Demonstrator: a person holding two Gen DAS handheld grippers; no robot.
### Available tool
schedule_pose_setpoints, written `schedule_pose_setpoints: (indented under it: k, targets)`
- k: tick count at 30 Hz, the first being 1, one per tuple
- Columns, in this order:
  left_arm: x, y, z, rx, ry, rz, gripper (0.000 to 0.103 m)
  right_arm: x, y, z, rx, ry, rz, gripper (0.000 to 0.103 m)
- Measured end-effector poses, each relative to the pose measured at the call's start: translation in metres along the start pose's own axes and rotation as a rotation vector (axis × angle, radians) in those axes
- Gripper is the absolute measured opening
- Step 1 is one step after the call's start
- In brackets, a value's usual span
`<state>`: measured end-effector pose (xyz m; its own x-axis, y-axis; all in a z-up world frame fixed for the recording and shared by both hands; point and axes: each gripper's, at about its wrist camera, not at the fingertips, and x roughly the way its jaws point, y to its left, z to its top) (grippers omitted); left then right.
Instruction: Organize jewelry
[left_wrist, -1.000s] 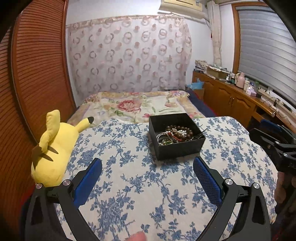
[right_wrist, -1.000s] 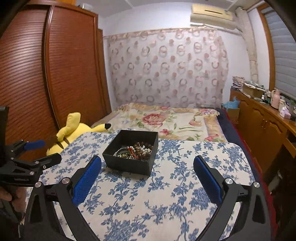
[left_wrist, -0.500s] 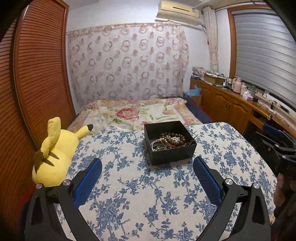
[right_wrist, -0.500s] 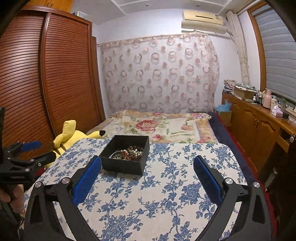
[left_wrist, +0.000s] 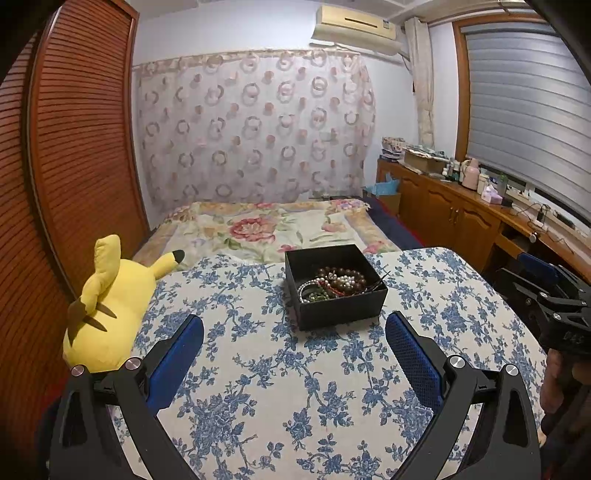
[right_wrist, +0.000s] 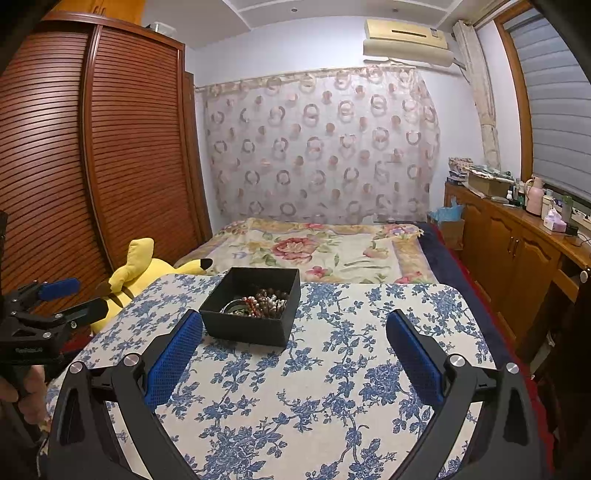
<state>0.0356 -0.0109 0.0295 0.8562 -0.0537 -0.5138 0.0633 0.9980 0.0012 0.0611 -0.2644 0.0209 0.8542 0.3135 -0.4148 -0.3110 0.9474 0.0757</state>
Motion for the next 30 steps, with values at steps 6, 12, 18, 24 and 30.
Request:
schedule_pose_setpoints:
  k: [6,12,18,24,30]
  targets:
    - [-0.0006,0.0002,-0.0001,0.000,-0.001,0.000,0.095,-0.0002,0.0007,0.0002,0.000,0.000,-0.001,0.100]
    - [-0.0049,-0.0017,0.0005,0.000,-0.008,-0.004,0.095,-0.0001,0.0006,-0.0001,0.001,0.001,0.000,0.100]
    - [-0.0084,-0.0040,0.0006,0.000,-0.011,-0.005,0.095,-0.0001,0.0005,-0.0001,0.002,0.001,-0.001,0.100]
    - [-0.0084,-0.0040,0.0003,0.000,-0.011,-0.004,0.095,-0.0002,0.0005,-0.0001,0.002,0.001,-0.001,0.100]
    - [-0.0084,-0.0036,0.0000,0.000,-0.011,-0.005,0.095,-0.0004,0.0013,0.0003,0.002,0.001,-0.002,0.100]
